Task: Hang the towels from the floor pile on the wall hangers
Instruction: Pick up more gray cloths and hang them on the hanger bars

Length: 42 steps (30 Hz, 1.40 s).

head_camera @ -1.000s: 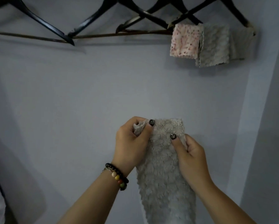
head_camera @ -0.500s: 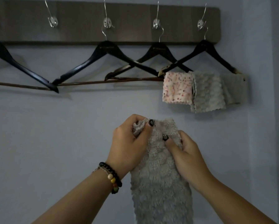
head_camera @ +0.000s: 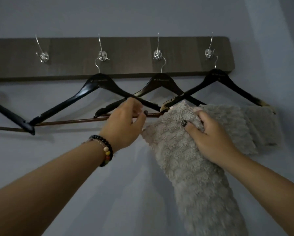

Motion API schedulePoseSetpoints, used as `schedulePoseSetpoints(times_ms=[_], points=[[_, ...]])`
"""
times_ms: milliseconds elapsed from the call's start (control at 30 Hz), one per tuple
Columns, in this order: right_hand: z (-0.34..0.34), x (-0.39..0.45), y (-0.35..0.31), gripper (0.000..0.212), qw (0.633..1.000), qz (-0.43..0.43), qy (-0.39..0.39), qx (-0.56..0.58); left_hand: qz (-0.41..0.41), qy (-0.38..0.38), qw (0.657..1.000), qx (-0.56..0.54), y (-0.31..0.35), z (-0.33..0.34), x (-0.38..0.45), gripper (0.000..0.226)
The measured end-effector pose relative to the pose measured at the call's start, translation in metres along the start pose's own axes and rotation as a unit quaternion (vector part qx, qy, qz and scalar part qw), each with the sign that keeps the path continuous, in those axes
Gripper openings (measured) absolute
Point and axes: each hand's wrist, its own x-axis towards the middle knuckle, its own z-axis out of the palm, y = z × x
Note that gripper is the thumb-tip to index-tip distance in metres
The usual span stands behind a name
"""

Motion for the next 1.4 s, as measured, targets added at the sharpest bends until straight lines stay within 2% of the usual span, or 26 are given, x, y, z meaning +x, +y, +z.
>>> schedulePoseSetpoints(times_ms=[100,167,233,433,600,733,833,967,1133,1267,1333,1400], points=[[-0.008,0.022,0.01,0.008,0.998,-0.052,0.025,-0.033,0.068,0.031,0.994,0.074,-0.001,0.008,0.031,0.027],[-0.01,0.037,0.013,0.01,0.994,-0.086,0.04,-0.049,0.108,0.039,0.986,0.124,-0.005,0.014,0.051,0.028],[-0.01,0.055,0.014,0.013,0.992,-0.106,0.034,-0.065,0.113,0.037,0.98,0.158,-0.009,0.019,0.067,0.029],[0.005,0.101,0.021,0.008,0.986,-0.108,-0.052,-0.115,0.056,0.0,0.969,0.24,-0.022,0.025,0.104,0.04],[0.01,0.108,0.035,0.016,0.978,-0.085,-0.1,-0.161,-0.006,-0.034,0.956,0.292,-0.04,0.014,0.113,0.04],[0.01,0.101,0.045,0.019,0.97,-0.075,-0.11,-0.202,-0.056,-0.124,0.922,0.362,-0.053,0.006,0.112,0.043],[0.011,0.099,0.044,0.019,0.967,-0.079,-0.113,-0.214,-0.049,-0.15,0.897,0.413,-0.061,0.005,0.109,0.054],[0.013,0.097,0.04,0.021,0.967,-0.087,-0.103,-0.219,-0.051,-0.153,0.911,0.379,-0.066,-0.003,0.107,0.051],[0.013,0.092,0.037,0.019,0.969,-0.095,-0.08,-0.215,-0.077,-0.21,0.937,0.269,-0.062,-0.042,0.104,0.025],[0.017,0.088,0.034,0.019,0.966,-0.086,-0.073,-0.234,-0.07,-0.24,0.935,0.253,-0.06,-0.073,0.099,0.017],[0.02,0.086,0.033,0.018,0.965,-0.088,-0.063,-0.238,-0.06,-0.214,0.931,0.291,-0.058,-0.085,0.097,0.023],[0.022,0.084,0.03,0.017,0.962,-0.082,-0.054,-0.254,-0.037,-0.149,0.936,0.316,-0.057,-0.095,0.096,0.029]])
